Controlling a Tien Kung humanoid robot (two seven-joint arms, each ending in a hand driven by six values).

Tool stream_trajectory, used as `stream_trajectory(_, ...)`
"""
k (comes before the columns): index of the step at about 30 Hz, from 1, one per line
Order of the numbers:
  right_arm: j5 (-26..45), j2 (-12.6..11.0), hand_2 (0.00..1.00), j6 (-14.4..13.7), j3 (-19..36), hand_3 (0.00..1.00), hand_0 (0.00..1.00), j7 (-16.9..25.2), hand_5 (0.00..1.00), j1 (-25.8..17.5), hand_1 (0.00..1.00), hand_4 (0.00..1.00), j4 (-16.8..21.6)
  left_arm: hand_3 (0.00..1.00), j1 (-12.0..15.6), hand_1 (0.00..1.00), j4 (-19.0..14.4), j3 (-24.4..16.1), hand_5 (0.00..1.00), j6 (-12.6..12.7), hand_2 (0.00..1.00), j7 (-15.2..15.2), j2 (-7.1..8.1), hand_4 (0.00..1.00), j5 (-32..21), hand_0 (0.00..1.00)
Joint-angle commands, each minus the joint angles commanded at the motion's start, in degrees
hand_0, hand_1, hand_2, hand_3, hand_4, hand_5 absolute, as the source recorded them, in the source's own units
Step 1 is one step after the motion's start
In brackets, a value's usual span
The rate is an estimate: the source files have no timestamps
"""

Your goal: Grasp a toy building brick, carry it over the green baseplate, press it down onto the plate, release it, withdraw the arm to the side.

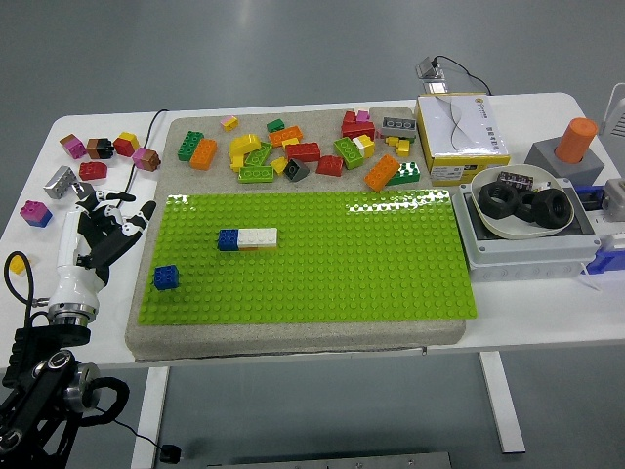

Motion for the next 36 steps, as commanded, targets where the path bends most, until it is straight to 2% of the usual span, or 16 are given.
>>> stream_trajectory(7,-0.01,0.0,0.691,-0.01,0.04,0.719,0.633,0.0,0.991,0.0,0.621,0.78,0.0,0.381,0.02,0.088,0.19,0.19,0.143,0.7,0.097,-0.92,-0.04,0.873,-0.53,0.407)
stream_trajectory(8,-0.03,0.0,0.691,-0.01,0.06,0.72,0.634,0.0,0.992,0.01,0.62,0.781,0.0,0.394,0.02,0.115,0.21,0.21,0.091,0.82,0.105,-1.05,-0.04,0.84,-0.62,0.431)
stream_trajectory(14,-0.1,-0.03,0.691,-0.04,0.17,0.719,0.634,0.05,0.991,0.02,0.62,0.781,0.0,0.409,0.03,0.114,0.3,0.24,0.086,1.12,0.107,-1.27,-0.05,0.841,-0.78,0.443)
stream_trajectory(36,-0.01,-0.05,0.691,-0.04,0.12,0.719,0.634,0.07,0.988,0.12,0.621,0.78,0.0,0.423,-0.01,0.082,0.62,0.2,0.086,0.7,0.089,-0.87,-0.07,0.842,-0.47,0.432)
